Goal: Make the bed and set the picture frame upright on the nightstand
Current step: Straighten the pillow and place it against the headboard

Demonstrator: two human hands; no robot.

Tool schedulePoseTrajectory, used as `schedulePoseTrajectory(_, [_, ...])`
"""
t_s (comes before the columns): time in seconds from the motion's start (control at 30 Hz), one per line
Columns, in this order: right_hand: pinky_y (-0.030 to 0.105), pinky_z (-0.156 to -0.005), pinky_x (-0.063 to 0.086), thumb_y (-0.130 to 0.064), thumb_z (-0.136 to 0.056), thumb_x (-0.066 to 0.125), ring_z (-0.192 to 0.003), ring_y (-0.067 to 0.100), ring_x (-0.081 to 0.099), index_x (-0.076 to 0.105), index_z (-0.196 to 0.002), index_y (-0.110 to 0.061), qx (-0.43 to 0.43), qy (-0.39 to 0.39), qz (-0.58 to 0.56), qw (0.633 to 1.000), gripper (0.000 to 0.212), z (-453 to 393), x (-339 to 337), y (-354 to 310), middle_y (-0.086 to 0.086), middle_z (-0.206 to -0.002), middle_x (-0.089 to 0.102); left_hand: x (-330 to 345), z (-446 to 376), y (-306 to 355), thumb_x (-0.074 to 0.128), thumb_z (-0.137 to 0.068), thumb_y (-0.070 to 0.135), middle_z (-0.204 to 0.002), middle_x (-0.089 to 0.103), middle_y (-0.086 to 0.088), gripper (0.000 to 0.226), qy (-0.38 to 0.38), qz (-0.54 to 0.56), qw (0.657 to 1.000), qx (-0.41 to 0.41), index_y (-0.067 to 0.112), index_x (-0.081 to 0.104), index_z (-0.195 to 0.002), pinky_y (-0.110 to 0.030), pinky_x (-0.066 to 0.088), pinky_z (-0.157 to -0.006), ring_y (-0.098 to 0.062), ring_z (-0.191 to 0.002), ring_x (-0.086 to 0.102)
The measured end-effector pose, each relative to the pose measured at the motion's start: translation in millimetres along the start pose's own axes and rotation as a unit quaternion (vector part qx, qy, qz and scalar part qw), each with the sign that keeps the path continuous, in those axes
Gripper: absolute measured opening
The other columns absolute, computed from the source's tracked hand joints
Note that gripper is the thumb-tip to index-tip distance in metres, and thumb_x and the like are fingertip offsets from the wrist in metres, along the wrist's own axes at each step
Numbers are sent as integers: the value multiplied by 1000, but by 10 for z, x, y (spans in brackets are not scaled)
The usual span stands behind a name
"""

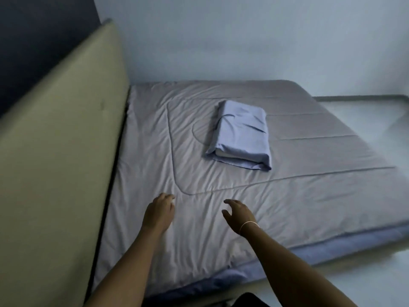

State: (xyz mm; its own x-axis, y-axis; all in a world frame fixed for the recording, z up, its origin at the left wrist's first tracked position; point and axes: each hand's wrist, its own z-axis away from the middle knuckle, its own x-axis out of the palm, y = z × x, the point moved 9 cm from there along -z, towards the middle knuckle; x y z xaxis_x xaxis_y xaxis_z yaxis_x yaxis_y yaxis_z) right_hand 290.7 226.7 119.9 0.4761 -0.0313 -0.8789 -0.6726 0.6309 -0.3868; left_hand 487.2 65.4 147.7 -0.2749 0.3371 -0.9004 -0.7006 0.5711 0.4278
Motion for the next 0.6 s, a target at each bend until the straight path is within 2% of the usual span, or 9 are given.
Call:
schedulePoseTrajectory(0.13, [35,-103,41,-35,-96,46,-127,23,47,43,-139,-25,33,28,-11,999,43,-12,-362,391,4,-139,50,-79,-242,418,42,-95,17,-125,57,-9,33,30,1,999,44,11,60,-122,-36,48,-89,-30,-107,58])
schedulePoseTrajectory(0.27, [35,-104,40,-33,-96,46,-128,24,45,39,-142,-25,56,42,-11,998,47,-160,-622,924,4,-141,48,43,-509,773,42,-95,16,-127,56,-8,35,41,10,997,57,12,57,-127,-37,48,-90,-29,-109,58])
schedulePoseTrajectory(0.6, [33,-104,41,-33,-95,50,-128,22,46,36,-145,-26,64,20,-33,997,52,-1110,-1148,2336,4,-143,46,934,-1205,1554,39,-97,17,-134,50,-4,41,0,18,1000,-7,15,46,-137,-30,46,-91,-21,-111,56])
